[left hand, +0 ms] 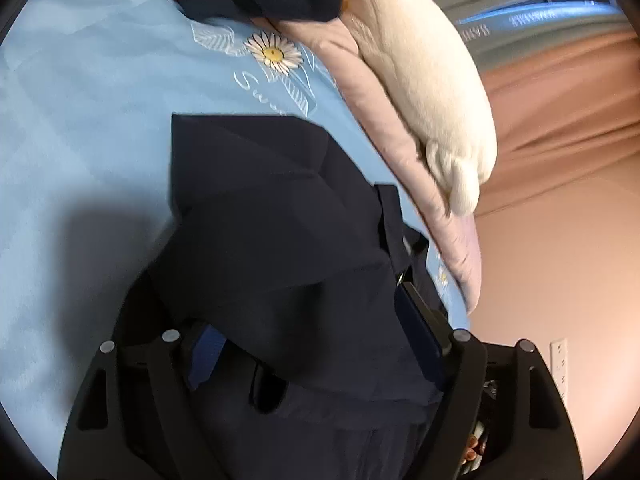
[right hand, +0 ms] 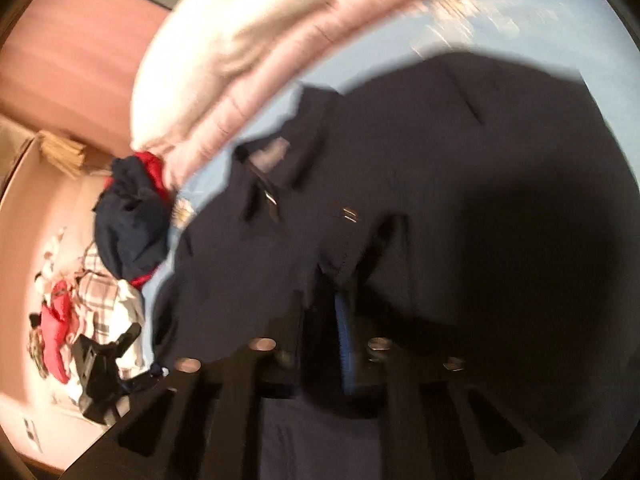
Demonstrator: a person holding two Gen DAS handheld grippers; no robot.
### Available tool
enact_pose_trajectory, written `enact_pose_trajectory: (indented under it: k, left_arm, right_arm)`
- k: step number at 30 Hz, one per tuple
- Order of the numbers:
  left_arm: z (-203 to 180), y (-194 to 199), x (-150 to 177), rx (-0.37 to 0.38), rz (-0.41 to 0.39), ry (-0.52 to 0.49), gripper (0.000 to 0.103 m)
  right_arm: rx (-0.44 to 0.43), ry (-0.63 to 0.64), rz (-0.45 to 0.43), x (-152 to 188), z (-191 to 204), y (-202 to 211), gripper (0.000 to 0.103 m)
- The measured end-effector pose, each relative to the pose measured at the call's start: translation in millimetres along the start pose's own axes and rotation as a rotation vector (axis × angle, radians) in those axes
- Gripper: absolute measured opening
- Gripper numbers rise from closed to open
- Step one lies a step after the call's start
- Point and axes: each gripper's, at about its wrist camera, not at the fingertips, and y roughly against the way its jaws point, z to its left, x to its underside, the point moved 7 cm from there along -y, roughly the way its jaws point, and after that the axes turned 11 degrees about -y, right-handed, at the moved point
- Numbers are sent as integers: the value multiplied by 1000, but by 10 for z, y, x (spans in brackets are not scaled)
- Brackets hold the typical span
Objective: Fold large clothes
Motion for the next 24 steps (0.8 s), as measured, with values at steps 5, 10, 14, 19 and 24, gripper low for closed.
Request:
enact_pose_trajectory:
  k: [5, 10, 14, 19, 24]
  left_arm:
    - [61, -8, -40, -1, -37, 18, 75]
    - [200, -51, 86, 0, -10, 28, 74]
    - [338, 28, 142, -8, -3, 57, 67]
    - [490, 186, 175, 11, 17, 104, 55]
    - [646, 289, 273, -91, 81, 109, 62]
  right_arm:
    - [-143, 67, -106, -144, 312, 245, 14]
    - [-80, 329, -122, 137, 134, 211, 14]
    - [-157, 360, -20, 474, -145, 232, 14]
    - [-64, 517, 137, 1024, -192, 215, 14]
    - [-15, 490, 208, 1266, -348, 202, 17]
